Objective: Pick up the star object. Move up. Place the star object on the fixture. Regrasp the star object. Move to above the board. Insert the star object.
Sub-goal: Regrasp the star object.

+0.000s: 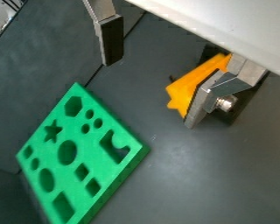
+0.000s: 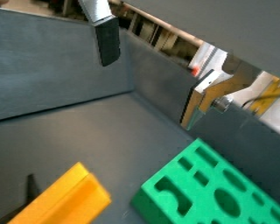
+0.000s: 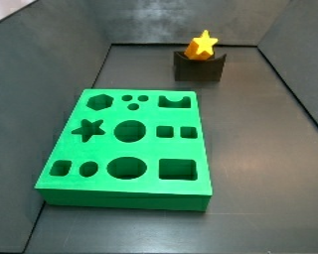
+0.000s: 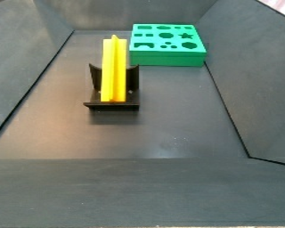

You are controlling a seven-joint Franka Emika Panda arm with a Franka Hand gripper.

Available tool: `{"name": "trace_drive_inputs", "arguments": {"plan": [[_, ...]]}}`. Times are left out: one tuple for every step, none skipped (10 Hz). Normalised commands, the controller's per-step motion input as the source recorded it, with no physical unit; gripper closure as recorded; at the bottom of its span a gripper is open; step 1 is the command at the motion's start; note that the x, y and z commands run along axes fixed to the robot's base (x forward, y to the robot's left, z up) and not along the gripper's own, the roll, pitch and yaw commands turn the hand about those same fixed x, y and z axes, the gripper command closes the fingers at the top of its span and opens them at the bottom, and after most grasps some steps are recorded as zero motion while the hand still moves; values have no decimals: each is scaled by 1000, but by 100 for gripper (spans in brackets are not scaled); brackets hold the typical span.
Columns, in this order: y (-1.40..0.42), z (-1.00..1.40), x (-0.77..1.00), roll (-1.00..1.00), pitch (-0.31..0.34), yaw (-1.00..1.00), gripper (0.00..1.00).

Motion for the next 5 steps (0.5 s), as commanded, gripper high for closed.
{"name": "trace_drive_inputs", "arguments": {"plan": [[-31, 26, -17, 1000, 39, 41, 0], [-25, 9, -19, 1000, 37, 40, 0], [-22, 5, -19, 1000, 33, 41, 0], [-20, 8, -17, 1000, 31, 41, 0], [-20, 10, -8, 1000, 27, 42, 0]]}}
